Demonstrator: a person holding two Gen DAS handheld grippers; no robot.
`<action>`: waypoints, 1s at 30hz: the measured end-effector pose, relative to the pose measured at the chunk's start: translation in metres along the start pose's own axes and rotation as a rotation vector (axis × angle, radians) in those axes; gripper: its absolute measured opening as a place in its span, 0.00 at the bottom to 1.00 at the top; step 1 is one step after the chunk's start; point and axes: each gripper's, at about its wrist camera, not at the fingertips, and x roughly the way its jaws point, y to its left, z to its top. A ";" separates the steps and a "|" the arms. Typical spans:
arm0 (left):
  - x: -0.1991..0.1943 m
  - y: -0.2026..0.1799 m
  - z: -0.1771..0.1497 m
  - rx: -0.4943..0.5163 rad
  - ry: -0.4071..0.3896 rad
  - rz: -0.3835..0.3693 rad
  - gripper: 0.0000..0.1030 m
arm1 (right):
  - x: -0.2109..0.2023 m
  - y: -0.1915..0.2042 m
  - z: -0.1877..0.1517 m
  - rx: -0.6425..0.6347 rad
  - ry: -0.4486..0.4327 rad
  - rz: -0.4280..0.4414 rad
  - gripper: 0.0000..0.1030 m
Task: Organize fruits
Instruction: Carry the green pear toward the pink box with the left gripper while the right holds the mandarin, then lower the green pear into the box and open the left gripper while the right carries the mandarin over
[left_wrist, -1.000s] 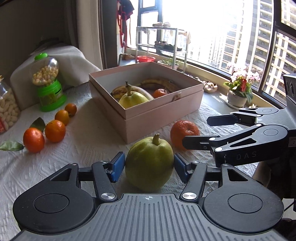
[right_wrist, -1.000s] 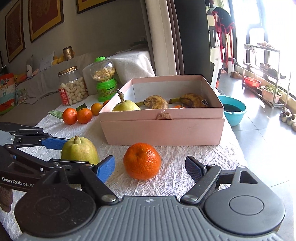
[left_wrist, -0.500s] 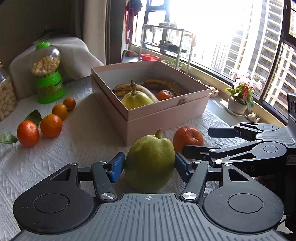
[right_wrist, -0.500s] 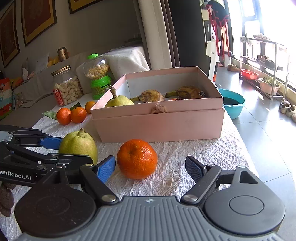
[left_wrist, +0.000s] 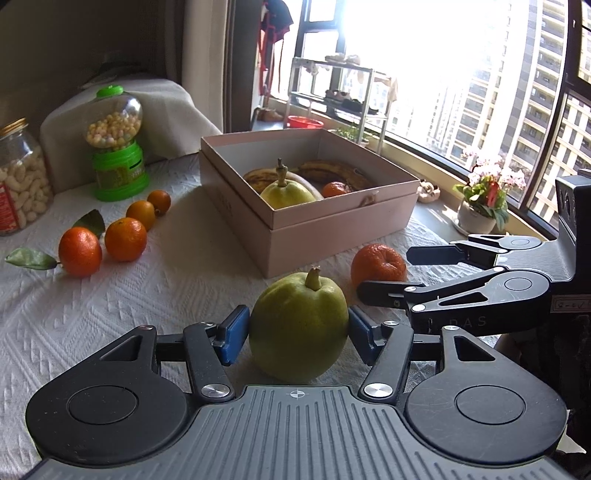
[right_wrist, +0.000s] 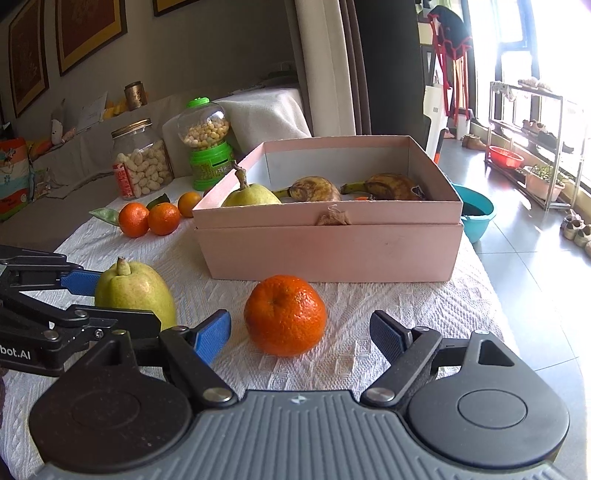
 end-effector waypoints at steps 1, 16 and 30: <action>-0.003 0.002 0.000 -0.006 -0.005 0.005 0.62 | 0.001 0.004 0.001 -0.025 -0.007 -0.005 0.80; 0.016 0.029 0.146 -0.052 -0.136 -0.043 0.62 | -0.033 -0.023 0.042 -0.040 -0.117 0.027 0.47; 0.130 0.028 0.142 0.005 0.055 0.028 0.62 | -0.013 -0.059 0.027 0.050 -0.063 -0.012 0.47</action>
